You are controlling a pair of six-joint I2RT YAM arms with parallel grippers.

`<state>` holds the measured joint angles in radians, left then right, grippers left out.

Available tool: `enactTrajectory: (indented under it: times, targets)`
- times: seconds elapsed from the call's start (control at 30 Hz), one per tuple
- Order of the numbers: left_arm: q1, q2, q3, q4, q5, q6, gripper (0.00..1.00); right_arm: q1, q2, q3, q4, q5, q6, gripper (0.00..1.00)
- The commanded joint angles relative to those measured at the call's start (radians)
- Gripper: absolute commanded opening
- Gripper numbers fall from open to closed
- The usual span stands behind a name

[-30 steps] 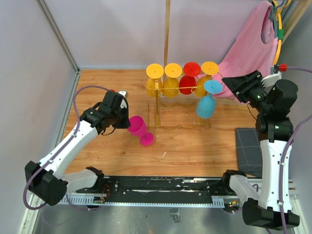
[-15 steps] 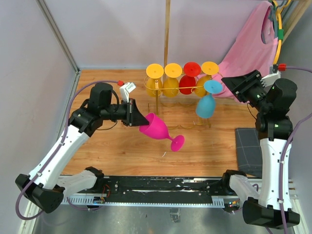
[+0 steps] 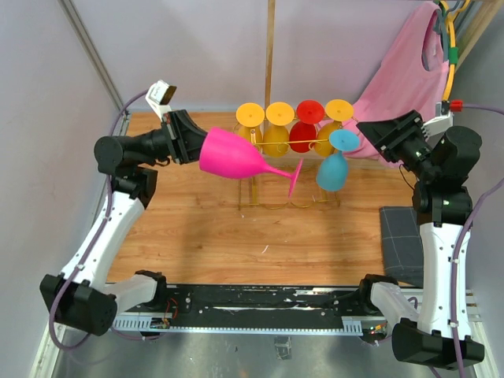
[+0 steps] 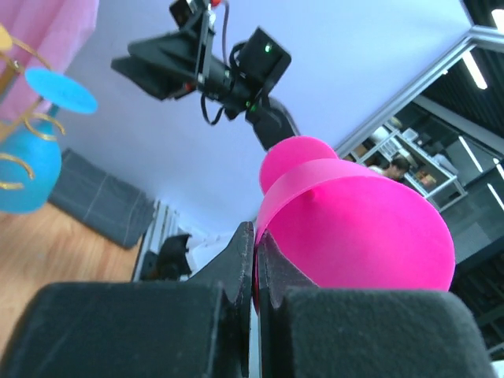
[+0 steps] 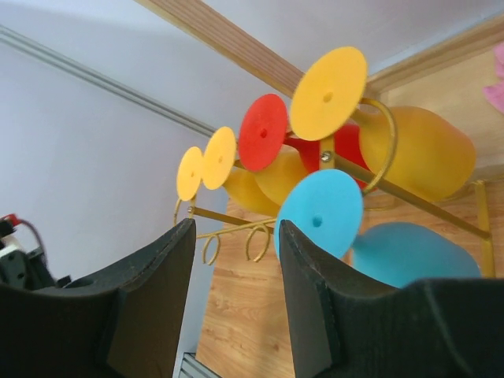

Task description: Place the wine glass upside down on the wine glass rack

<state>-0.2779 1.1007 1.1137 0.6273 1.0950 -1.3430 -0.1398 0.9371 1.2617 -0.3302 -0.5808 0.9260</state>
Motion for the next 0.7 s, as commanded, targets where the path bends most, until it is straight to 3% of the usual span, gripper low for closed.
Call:
enactTrajectory:
  times: [0.0, 0.17, 0.27, 0.53, 0.67]
  targets:
    - [0.09, 0.083, -0.024, 0.579, -0.008, -0.445, 0.0, -0.016, -0.01, -0.027, 0.22, -0.107, 0.079, 0.48]
    - [0.169, 0.217, -0.006, 0.992, -0.116, -0.776, 0.0, 0.029, 0.016, -0.05, 0.508, -0.21, 0.205, 0.48]
    - [0.182, 0.29, 0.018, 1.132, -0.188, -0.892, 0.0, 0.087, 0.05, -0.014, 0.623, -0.257, 0.238, 0.48]
    - [0.184, 0.353, 0.059, 1.153, -0.276, -0.957, 0.0, 0.337, 0.215, 0.046, 1.053, -0.333, 0.428, 0.48]
    - [0.183, 0.356, 0.063, 1.155, -0.321, -0.977, 0.0, 0.444, 0.331, 0.088, 1.353, -0.338, 0.601, 0.48]
